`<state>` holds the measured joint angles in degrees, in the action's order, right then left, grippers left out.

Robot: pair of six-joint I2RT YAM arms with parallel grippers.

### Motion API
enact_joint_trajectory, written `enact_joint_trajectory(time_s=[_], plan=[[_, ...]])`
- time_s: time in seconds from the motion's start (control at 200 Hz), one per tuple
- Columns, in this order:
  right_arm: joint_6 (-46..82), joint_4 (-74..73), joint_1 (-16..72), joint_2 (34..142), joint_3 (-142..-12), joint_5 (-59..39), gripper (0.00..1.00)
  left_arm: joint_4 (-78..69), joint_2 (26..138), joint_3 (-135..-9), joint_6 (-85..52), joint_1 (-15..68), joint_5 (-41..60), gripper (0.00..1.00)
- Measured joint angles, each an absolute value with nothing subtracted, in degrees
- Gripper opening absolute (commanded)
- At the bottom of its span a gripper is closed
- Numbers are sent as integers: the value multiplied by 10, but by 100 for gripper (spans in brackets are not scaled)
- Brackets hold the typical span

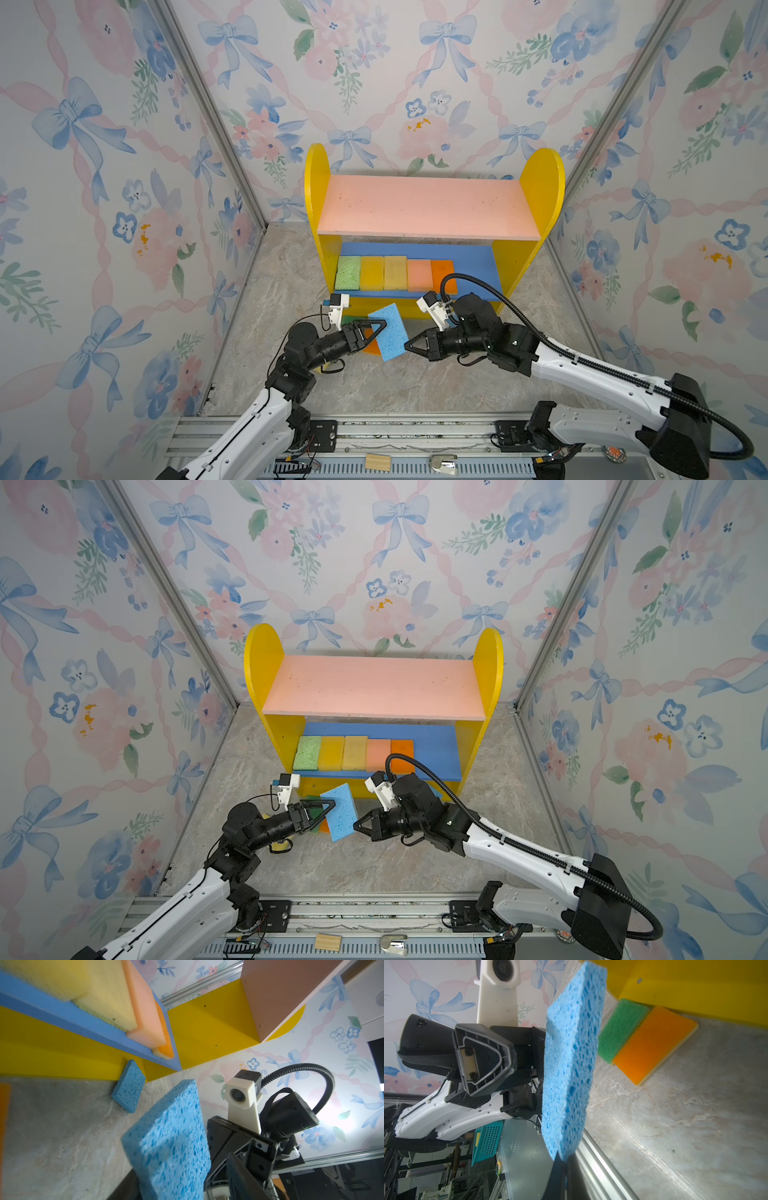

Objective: Place and organize the cleaning sponges onto the shelf

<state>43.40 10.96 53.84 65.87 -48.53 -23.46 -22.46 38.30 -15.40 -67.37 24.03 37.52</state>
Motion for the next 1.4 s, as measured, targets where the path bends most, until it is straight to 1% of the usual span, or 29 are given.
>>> enact_joint_trajectory(time_s=[0.125,0.14,0.2,0.29,0.455,0.585,0.68,0.84,1.13,1.295,1.4], plan=[[414,192,543,634,-510,-183,0,-76,355,-237,-587,231,344,97],[411,203,545,631,-515,-177,0,-61,350,-247,-585,231,336,98],[398,243,552,616,-539,-156,0,-6,331,-284,-544,231,306,98],[374,298,574,601,-587,-129,0,69,305,-333,-495,230,233,98],[337,376,632,602,-714,-87,0,174,301,-374,-423,228,93,98],[327,406,638,633,-824,-77,0,237,319,-398,-370,228,-2,98],[325,416,637,680,-911,-72,0,255,320,-399,-348,228,-40,98],[340,427,610,780,-1052,-75,1,264,321,-399,-326,228,-53,98],[399,433,540,955,-1253,-77,0,253,307,-366,-308,228,-45,98],[423,448,517,1070,-1390,-88,0,250,305,-365,-304,228,-30,98],[442,454,510,1126,-1446,-97,0,246,305,-365,-303,228,-23,98]])
